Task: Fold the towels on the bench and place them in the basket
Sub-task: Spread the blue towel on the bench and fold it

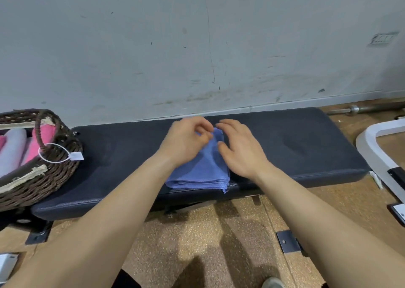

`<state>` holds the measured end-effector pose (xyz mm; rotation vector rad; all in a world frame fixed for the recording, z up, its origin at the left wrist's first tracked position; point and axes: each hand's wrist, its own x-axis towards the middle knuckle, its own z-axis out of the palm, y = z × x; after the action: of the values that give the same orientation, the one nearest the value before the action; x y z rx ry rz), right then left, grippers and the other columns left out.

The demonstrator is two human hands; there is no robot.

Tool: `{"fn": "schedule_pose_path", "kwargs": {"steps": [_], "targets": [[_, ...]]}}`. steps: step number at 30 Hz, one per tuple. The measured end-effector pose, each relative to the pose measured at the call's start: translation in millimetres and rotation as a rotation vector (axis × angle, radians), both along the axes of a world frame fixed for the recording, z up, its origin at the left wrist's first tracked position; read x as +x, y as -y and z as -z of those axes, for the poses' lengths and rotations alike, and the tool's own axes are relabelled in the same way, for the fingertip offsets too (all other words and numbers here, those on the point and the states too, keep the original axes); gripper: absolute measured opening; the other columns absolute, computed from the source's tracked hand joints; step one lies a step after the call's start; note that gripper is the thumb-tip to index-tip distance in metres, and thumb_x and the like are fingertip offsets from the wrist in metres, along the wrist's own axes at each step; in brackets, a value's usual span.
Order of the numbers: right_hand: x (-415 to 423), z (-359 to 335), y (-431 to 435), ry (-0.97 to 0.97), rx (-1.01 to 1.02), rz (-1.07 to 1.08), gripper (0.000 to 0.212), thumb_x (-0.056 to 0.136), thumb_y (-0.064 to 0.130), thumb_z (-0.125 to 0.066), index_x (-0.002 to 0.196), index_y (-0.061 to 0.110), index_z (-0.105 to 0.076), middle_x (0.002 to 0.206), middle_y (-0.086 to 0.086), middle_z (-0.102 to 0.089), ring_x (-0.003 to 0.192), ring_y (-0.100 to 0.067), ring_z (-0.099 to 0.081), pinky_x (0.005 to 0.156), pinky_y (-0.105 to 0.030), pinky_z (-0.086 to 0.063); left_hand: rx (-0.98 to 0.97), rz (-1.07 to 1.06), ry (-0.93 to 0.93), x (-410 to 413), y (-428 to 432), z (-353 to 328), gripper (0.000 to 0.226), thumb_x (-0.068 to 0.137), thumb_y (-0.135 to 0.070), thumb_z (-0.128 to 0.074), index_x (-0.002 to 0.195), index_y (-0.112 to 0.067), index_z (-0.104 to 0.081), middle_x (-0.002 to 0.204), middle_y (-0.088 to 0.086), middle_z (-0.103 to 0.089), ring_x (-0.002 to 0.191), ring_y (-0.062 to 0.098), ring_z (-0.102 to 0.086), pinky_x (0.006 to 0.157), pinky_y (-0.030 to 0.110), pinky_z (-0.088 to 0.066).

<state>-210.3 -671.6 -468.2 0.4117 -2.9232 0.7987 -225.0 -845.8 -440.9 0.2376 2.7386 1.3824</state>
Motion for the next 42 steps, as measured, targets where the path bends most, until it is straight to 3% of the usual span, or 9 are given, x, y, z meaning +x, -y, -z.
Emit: {"fn": "schedule_pose_path", "kwargs": {"steps": [3,7,11,17,22,25,35,38,42], "targets": [[-5.9,-2.1,26.4,0.03,0.159,-0.103,0.067,0.099,0.034,-0.046,0.158,0.012,-0.023,0.167,-0.004,-0.014,0.153,-0.021,-0.01,0.124,-0.035,-0.011,-0.348,-0.075,-0.296,-3.1,26.7,11.9,0.026,0.094,-0.016,-0.053,0.115,-0.027,-0.066,0.113,-0.01,-0.069,0.106,0.012,-0.061,0.09,0.03,-0.047],[-8.8,9.3,34.9,0.182,0.347,-0.144,0.075,0.104,0.053,-0.026,0.16,0.012,0.001,0.168,-0.003,0.01,0.154,-0.017,0.011,0.124,-0.041,0.004,-0.579,0.079,-0.273,-1.6,43.1,37.9,0.046,0.103,-0.024,-0.044,0.148,-0.019,-0.043,0.158,-0.002,-0.036,0.148,0.018,-0.027,0.119,0.041,-0.026],[-5.2,28.7,28.8,0.249,0.439,-0.05,0.084,0.098,0.066,-0.009,0.159,0.011,0.007,0.167,-0.004,0.013,0.154,-0.017,0.013,0.124,-0.044,0.006,-0.749,0.193,-0.113,-0.1,43.7,54.2,0.064,0.103,-0.049,-0.024,0.159,-0.022,-0.009,0.166,-0.009,0.001,0.153,0.013,0.004,0.124,0.047,-0.008],[1.2,43.1,26.1,0.222,0.372,-0.013,0.084,0.097,0.068,-0.007,0.159,0.014,0.011,0.167,0.0,0.017,0.153,-0.013,0.017,0.124,-0.044,0.008,-0.737,0.226,-0.077,0.0,48.3,71.4,0.074,0.095,-0.063,-0.01,0.159,-0.026,0.004,0.165,-0.009,0.015,0.151,0.011,0.016,0.124,0.045,-0.003],[0.7,44.9,25.4,0.217,0.329,-0.015,0.083,0.099,0.066,-0.012,0.159,0.015,0.009,0.167,0.0,0.016,0.153,-0.013,0.016,0.125,-0.045,0.007,-0.808,0.205,-0.142,3.4,48.1,70.2,0.074,0.094,-0.061,0.001,0.159,-0.024,0.001,0.166,-0.005,0.01,0.152,0.013,0.012,0.124,0.046,-0.002],[1.1,44.4,25.0,0.214,0.319,-0.012,0.081,0.099,0.065,-0.014,0.16,0.015,0.008,0.167,0.001,0.014,0.153,-0.012,0.015,0.124,-0.046,0.007,-0.877,0.151,-0.216,9.2,41.7,63.8,0.07,0.098,-0.056,-0.006,0.159,-0.021,-0.007,0.167,-0.003,0.001,0.153,0.014,0.004,0.124,0.047,-0.003],[2.2,35.6,25.6,0.18,0.37,-0.016,0.076,0.101,0.061,-0.018,0.161,0.019,0.002,0.168,0.001,0.009,0.154,-0.017,0.009,0.122,-0.053,0.011,-0.661,0.168,-0.052,26.6,41.7,65.2,0.068,0.101,-0.056,-0.022,0.159,-0.025,-0.003,0.166,-0.007,0.007,0.152,0.01,0.009,0.124,0.047,-0.006],[-0.9,19.3,27.5,0.094,0.325,-0.08,0.072,0.097,0.064,-0.033,0.159,0.029,-0.019,0.168,0.005,-0.001,0.155,-0.022,0.003,0.122,-0.054,0.009,-0.529,-0.062,-0.08,33.6,35.9,56.9,0.066,0.101,-0.048,-0.037,0.157,-0.02,-0.017,0.165,-0.002,-0.014,0.151,0.019,-0.016,0.12,0.041,-0.023],[-3.3,0.5,21.5,0.108,0.263,-0.222,0.055,0.081,0.063,-0.062,0.13,0.039,-0.054,0.164,0.011,-0.022,0.153,-0.019,-0.007,0.123,-0.053,0.003,-0.518,-0.347,0.068,40.4,35.5,38.5,0.056,0.096,-0.04,-0.046,0.145,-0.014,-0.034,0.143,0.007,-0.044,0.123,0.031,-0.047,0.091,0.043,-0.043]]}}
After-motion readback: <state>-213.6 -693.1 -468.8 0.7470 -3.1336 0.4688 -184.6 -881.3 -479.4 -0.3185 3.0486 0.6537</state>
